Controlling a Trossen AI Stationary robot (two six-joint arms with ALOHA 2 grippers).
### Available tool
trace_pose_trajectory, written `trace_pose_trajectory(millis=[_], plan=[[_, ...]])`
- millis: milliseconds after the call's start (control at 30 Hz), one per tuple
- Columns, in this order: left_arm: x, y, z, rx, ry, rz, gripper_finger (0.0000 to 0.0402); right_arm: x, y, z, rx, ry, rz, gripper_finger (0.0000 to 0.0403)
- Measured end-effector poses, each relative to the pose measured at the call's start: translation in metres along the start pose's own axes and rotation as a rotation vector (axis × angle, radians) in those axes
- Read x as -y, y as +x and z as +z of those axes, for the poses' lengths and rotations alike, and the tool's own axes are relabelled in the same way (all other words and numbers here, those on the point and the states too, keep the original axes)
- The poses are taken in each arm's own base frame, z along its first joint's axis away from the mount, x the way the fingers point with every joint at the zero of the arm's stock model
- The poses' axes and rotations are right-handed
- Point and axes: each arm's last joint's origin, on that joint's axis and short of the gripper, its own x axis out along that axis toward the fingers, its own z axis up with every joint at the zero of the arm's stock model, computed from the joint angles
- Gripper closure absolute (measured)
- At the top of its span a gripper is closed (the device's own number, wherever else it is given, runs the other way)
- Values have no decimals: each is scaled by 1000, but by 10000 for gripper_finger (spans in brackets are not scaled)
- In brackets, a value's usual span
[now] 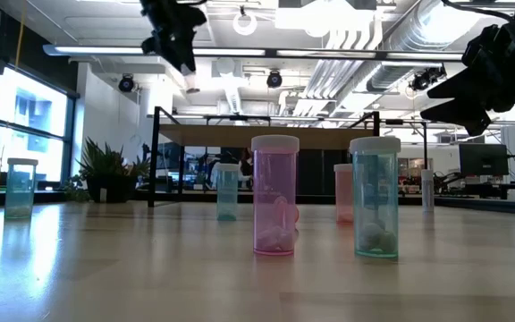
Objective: Pick and place medicine bottles onto shelf by color
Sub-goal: Put the transparent pill bottle on the shelf
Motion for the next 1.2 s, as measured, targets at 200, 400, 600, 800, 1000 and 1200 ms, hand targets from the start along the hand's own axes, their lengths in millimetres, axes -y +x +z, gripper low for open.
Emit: trace_pose_trajectory(millis=[200,400,600,800,1000,1200], plan=[[4,20,11,-37,-31,-42,266,0,0,0,0,0,0,169],[7,41,11,-101,-42,-45,266,0,0,0,0,0,0,169],[9,58,11,-149,-65,-39,266,0,0,0,0,0,0,169],[10,69,8,-214,-62,-36,266,0,0,0,0,0,0,169],[9,69,5,-238,-70,-7,266,0,0,0,0,0,0,169],[9,69,3,-266,-69,-7,266,0,0,0,0,0,1,169]])
